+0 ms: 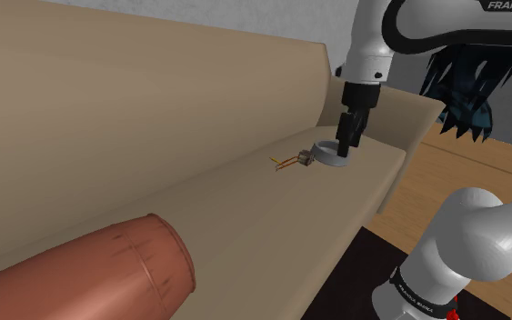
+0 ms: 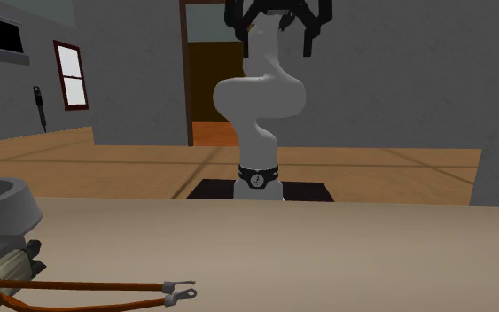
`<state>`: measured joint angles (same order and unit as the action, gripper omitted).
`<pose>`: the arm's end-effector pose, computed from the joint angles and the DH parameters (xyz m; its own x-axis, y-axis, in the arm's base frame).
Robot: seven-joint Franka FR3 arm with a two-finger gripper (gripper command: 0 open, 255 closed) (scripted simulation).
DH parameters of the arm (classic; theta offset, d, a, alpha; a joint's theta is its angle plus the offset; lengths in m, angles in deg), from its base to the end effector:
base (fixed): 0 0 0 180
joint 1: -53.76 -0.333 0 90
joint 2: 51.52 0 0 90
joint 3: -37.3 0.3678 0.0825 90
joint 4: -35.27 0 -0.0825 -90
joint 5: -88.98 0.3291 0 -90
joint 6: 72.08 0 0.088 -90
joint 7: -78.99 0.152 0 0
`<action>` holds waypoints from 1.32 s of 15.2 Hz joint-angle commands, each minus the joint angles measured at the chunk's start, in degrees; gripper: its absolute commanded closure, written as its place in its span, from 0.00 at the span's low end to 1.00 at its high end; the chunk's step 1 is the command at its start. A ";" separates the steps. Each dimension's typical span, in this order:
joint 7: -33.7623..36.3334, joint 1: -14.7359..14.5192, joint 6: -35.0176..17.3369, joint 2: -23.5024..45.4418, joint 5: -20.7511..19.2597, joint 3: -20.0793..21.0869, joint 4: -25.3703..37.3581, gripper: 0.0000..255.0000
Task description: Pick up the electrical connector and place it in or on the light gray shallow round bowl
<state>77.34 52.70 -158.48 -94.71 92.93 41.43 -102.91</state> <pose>0.2060 0.0361 0.5471 0.9840 0.0958 -0.1499 0.0933 -0.9954 -0.0237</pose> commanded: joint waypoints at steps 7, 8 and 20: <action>-21.58 -1.66 -7.71 1.62 -7.68 -9.60 -4.44 0.00; -25.11 -1.93 -9.21 2.46 -8.82 -11.21 -4.75 0.00; -67.45 -8.65 -28.30 22.82 -13.47 -29.33 1.07 0.00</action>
<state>13.81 44.84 -185.36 -73.57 79.18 13.23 -102.51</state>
